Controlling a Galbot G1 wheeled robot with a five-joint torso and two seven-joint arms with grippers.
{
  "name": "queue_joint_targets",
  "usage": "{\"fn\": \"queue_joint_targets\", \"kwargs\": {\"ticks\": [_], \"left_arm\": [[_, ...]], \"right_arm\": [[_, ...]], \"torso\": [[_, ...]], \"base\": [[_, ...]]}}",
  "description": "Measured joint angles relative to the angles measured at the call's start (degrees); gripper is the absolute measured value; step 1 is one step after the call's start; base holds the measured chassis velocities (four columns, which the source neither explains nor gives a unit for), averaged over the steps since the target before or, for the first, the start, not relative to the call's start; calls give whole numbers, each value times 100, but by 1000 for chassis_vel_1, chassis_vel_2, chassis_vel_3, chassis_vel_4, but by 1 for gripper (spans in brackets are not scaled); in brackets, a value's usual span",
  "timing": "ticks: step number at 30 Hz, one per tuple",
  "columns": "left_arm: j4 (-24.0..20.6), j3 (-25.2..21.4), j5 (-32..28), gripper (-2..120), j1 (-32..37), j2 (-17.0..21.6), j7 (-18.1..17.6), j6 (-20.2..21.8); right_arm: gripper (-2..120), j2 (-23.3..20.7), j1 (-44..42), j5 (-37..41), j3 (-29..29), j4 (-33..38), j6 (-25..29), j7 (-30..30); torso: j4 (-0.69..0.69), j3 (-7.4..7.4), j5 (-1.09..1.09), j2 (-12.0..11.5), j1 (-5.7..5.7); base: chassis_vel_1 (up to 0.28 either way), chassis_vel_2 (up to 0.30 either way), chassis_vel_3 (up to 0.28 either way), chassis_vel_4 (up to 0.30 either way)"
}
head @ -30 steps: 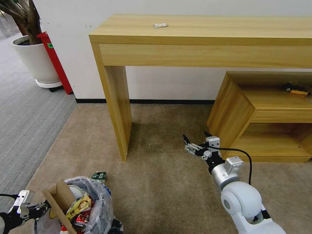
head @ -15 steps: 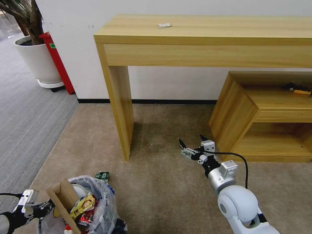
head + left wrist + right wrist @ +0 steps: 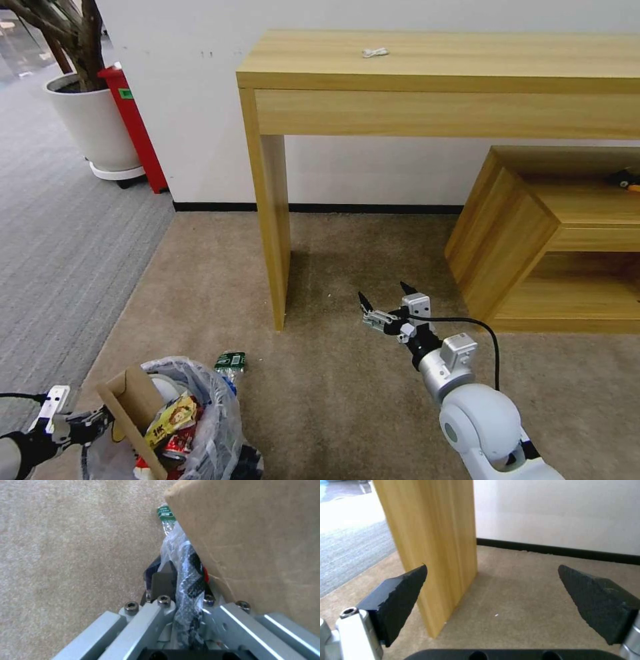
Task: Pick up the trash bin and place the garbage on the floor into it.
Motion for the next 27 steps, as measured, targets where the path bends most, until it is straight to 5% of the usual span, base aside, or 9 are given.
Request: {"fn": "queue_joint_targets", "kwargs": {"ticks": [27], "left_arm": [[31, 41, -80, 0, -108, 105, -62, 0]], "right_arm": [[100, 140, 69, -137, -294, -183, 14, -22]], "torso": [[0, 0, -1, 0, 1]], "base": [[136, 136, -142, -138]]}}
